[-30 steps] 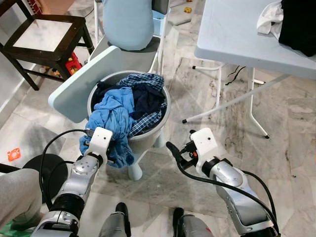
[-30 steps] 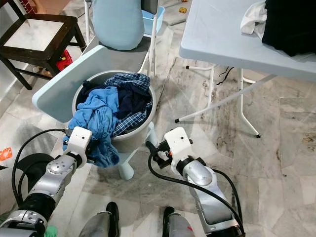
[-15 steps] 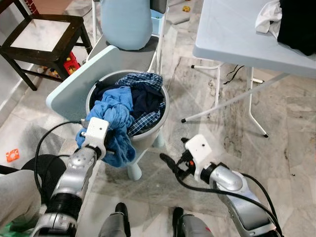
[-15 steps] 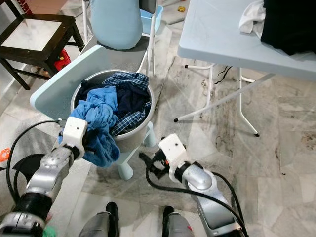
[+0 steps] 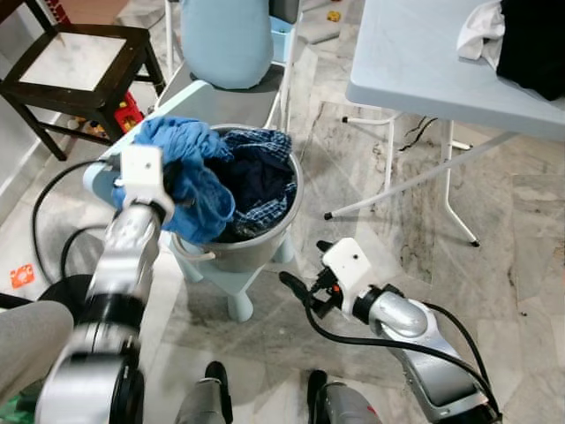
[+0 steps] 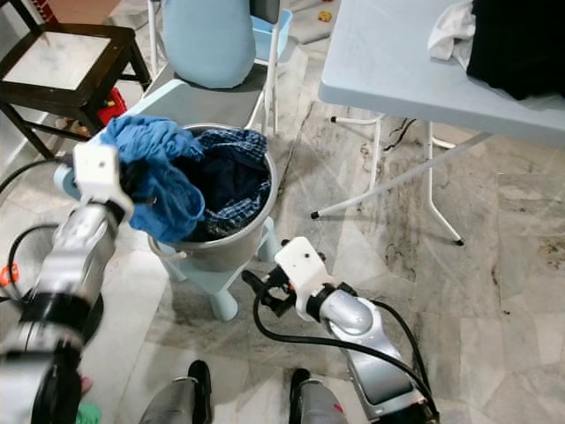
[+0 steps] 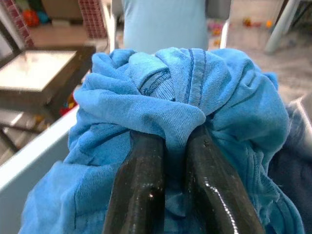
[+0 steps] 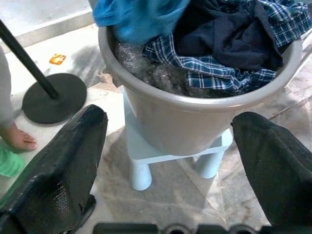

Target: Hang hanger

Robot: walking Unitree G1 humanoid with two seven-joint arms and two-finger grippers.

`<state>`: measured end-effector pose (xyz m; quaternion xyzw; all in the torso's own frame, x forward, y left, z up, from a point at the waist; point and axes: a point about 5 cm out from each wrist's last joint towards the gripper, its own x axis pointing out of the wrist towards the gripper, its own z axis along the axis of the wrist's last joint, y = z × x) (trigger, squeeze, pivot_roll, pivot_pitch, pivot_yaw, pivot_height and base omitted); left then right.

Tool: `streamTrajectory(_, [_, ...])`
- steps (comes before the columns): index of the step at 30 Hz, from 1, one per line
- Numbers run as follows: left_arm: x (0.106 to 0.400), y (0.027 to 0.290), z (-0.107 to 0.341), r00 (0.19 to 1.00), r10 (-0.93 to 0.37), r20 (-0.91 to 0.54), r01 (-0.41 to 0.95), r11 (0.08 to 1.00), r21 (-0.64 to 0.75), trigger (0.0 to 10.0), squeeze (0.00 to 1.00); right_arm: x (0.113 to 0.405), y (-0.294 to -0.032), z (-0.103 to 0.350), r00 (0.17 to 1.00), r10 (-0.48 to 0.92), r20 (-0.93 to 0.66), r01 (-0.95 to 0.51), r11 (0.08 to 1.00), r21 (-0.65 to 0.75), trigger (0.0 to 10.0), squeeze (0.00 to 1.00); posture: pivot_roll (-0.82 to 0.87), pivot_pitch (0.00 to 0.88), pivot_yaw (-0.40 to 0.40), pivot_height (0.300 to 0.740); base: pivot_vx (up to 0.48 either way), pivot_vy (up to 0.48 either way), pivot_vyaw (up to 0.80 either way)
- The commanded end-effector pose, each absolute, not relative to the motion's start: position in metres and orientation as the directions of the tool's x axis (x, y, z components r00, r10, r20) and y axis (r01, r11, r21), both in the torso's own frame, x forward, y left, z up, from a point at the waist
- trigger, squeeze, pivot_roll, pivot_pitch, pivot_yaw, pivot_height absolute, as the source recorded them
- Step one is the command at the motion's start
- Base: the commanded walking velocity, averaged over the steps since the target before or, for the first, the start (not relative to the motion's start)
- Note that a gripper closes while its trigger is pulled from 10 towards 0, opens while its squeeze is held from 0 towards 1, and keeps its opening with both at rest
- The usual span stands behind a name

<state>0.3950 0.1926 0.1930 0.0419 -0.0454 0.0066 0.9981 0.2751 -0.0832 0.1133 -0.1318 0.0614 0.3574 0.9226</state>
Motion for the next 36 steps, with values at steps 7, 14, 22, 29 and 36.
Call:
streamTrajectory(7, [0.394,0.182,0.164,1.0,0.002,-0.018,0.001,0.991,0.13,0.0,0.0,0.267,-0.091,0.107,0.766,0.604,-0.218,-0.641,0.741,-0.201,10.0,0.0,-0.07,0.292,-0.026,0.74,0.0,0.0,0.0])
streamTrajectory(14, [0.389,0.178,0.135,0.988,-0.027,-0.152,0.053,0.984,0.17,0.3,0.0,0.264,-0.089,0.105,0.763,0.607,-0.222,-0.645,0.737,-0.201,10.0,0.0,-0.06,0.304,-0.03,0.74,0.0,0.0,0.0])
streamTrajectory(22, [0.397,0.193,0.169,1.0,0.017,0.006,-0.017,0.995,0.095,0.0,0.0,0.267,-0.086,0.106,0.761,0.612,-0.215,-0.648,0.732,-0.208,10.0,0.0,-0.05,0.308,-0.034,0.74,0.0,0.0,0.0])
streamTrajectory(29, [0.406,0.174,0.195,0.996,-0.053,0.078,0.05,0.998,0.036,0.0,0.0,0.266,-0.084,0.106,0.758,0.615,-0.217,-0.652,0.729,-0.211,10.0,0.0,-0.05,0.308,-0.031,0.74,0.0,0.0,0.0])
streamTrajectory(36, [0.409,0.139,0.196,0.986,-0.159,0.051,0.164,0.98,-0.109,0.0,0.0,0.263,-0.084,0.104,0.753,0.618,-0.224,-0.657,0.723,-0.213,10.0,0.0,-0.05,0.309,-0.029,0.74,0.0,0.0,0.0])
